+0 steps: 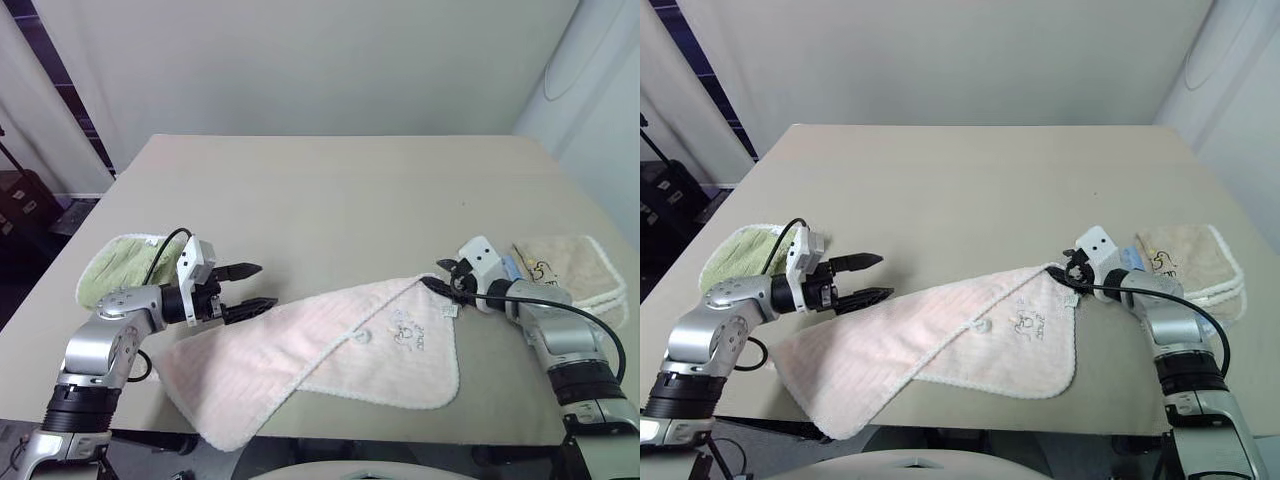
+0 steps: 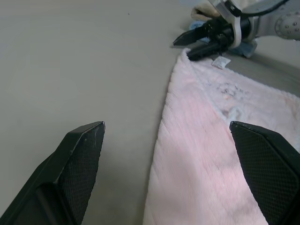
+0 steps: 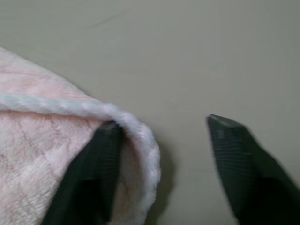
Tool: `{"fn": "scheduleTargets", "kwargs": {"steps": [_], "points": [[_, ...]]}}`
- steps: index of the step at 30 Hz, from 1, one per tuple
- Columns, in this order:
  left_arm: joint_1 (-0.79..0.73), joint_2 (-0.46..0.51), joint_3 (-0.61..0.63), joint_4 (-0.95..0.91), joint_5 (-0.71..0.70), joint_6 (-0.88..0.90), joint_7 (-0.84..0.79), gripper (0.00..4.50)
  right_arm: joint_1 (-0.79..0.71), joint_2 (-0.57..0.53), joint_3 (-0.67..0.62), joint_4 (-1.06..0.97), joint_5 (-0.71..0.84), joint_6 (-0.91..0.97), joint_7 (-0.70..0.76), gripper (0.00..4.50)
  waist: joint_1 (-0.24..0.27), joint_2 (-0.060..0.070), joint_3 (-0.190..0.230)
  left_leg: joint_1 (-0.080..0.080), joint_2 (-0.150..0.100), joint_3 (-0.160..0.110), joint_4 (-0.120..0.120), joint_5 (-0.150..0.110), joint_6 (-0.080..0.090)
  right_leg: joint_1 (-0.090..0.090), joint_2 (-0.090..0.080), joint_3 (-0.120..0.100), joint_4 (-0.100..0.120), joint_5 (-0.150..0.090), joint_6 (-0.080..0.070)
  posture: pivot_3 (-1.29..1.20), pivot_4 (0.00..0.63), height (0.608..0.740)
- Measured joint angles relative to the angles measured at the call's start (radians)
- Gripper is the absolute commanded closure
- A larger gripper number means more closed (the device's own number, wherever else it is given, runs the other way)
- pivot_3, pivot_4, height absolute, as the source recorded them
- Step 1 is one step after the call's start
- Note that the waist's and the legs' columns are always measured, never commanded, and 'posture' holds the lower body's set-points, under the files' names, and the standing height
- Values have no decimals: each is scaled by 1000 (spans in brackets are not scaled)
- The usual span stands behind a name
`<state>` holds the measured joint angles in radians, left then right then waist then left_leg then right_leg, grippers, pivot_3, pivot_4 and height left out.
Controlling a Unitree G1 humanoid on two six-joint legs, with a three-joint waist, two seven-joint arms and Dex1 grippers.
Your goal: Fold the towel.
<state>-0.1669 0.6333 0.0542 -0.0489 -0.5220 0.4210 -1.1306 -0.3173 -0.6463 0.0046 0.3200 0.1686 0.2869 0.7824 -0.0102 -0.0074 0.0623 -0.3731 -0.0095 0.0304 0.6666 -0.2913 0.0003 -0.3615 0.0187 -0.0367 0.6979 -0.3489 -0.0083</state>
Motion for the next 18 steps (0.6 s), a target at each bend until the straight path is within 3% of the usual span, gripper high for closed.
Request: {"fn": "scheduleTargets", "kwargs": {"steps": [4,5,10,18], "points": [[7,0,0,0,9,-12,-2,0,-2,0,-3,-8,3,11,-8,4346,1,0,0,0,0,0,0,0,0,0,0,0,0,0,0,0,0,740],[7,0,-1,0,9,-12,-6,0,-2,0,-7,-17,5,14,-11,4478,1,0,0,0,0,0,0,0,0,0,0,0,0,0,0,0,0,740],[6,4,-3,-24,9,-9,-15,0,-3,10,-47,-125,32,63,-47,4478,0,0,0,0,0,0,0,0,0,0,0,0,1,0,0,0,0,740],[-57,-14,-80,-100,9,53,11,0,-137,121,-75,-170,29,153,-250,4478,-2,0,0,0,0,1,0,0,0,-2,0,1,2,0,0,0,0,740]]}}
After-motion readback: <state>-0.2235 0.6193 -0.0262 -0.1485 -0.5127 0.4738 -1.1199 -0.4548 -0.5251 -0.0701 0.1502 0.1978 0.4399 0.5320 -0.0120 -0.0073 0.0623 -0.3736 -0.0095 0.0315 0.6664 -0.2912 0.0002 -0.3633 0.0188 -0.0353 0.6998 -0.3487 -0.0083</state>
